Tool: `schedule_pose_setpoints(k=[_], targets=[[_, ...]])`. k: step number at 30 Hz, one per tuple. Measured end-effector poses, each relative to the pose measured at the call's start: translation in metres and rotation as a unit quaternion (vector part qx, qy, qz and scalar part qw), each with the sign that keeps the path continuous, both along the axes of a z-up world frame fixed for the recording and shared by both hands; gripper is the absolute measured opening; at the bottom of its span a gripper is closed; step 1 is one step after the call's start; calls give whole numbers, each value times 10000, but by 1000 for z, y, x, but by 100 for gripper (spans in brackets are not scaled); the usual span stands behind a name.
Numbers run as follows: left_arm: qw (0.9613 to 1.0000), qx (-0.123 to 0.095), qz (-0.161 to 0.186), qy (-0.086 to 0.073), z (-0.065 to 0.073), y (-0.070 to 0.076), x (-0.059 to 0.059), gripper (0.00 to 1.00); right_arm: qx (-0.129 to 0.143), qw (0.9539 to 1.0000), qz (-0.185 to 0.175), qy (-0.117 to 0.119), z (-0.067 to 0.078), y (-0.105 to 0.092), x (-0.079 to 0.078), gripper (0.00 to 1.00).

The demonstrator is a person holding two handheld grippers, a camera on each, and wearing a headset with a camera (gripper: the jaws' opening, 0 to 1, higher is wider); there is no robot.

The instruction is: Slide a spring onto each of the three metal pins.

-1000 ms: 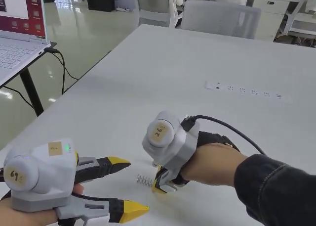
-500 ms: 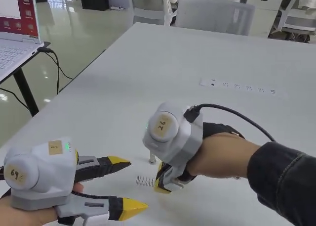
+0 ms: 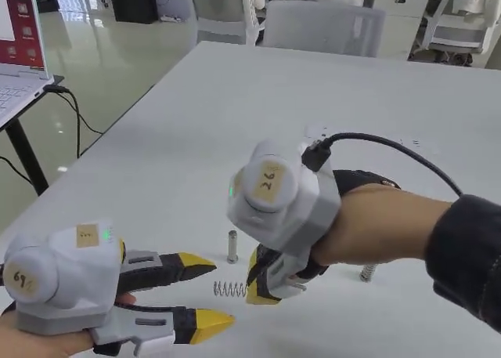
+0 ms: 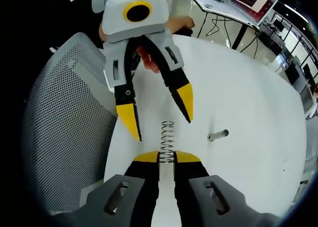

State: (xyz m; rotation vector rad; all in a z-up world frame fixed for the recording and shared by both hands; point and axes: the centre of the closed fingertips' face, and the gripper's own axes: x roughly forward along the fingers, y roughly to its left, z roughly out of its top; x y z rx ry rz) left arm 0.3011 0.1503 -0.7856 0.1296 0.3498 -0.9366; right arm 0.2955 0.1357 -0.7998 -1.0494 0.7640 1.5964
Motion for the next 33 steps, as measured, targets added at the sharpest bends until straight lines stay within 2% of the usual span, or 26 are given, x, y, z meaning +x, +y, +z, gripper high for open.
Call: schedule_pose_setpoints(k=[13, 17, 33], targets=[[9994, 38, -346, -64, 5, -8, -6, 14, 40, 9994, 330, 31, 8, -3, -9, 7], [9988, 50, -475, -104, 6, -12, -10, 4, 7, 9992, 398, 25, 8, -5, -11, 7], [9975, 113, -677, -146, 7, -19, -17, 3, -39, 9984, 560, 115, 7, -9, -16, 8]])
